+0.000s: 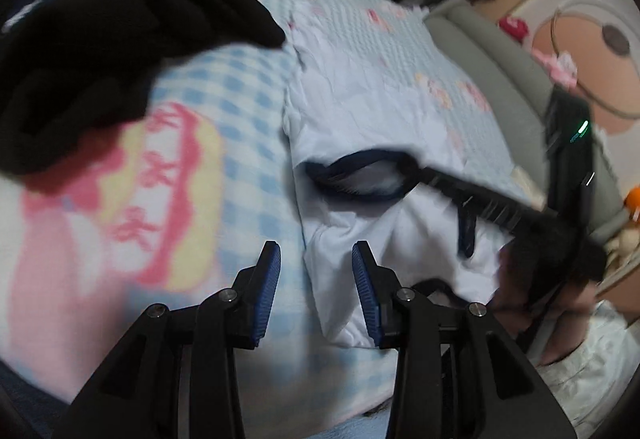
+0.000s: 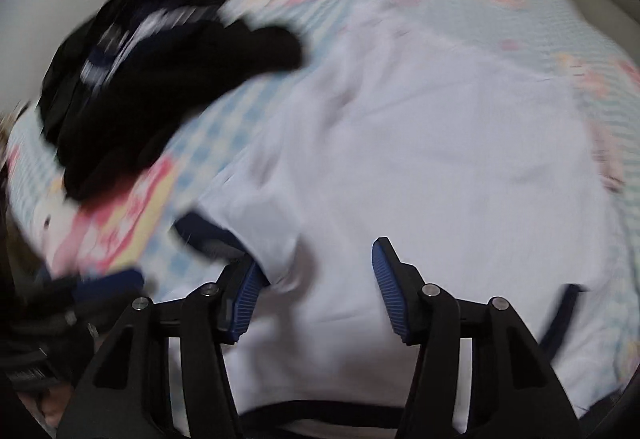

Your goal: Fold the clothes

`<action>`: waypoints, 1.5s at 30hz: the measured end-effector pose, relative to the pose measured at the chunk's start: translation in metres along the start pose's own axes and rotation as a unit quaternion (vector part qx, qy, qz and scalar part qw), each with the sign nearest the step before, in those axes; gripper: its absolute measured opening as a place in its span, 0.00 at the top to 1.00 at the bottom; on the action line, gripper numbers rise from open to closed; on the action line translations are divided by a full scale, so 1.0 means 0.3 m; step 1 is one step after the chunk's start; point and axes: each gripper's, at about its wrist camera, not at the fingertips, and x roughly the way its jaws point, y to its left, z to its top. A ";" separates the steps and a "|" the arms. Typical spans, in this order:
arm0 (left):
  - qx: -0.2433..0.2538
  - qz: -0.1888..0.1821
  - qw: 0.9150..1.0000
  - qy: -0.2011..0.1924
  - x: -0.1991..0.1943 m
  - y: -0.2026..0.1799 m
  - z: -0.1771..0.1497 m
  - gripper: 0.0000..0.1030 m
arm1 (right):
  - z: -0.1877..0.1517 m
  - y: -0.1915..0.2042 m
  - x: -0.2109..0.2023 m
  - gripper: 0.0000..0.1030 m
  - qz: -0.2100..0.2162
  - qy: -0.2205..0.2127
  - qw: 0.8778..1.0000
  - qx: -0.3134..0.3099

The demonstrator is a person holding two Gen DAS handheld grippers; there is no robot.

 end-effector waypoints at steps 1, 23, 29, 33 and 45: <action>0.015 0.018 1.000 0.016 0.026 -0.018 -0.006 0.62 | 0.002 -0.040 -0.004 0.47 -0.012 -0.003 1.000 0.019; 0.109 0.124 0.983 0.081 0.153 -0.117 0.107 0.61 | -0.031 -0.098 0.080 0.39 -0.007 0.044 0.999 0.026; 0.113 0.103 0.986 0.062 0.119 -0.130 0.188 0.60 | -0.007 -0.138 0.084 0.38 -0.012 0.026 0.998 0.047; 0.179 0.106 0.974 0.085 0.219 -0.181 0.265 0.59 | -0.034 -0.109 0.123 0.29 0.025 0.046 0.998 0.030; 0.116 0.071 0.990 -0.030 0.103 -0.151 0.313 0.57 | -0.051 -0.154 0.059 0.29 0.085 0.025 0.994 0.058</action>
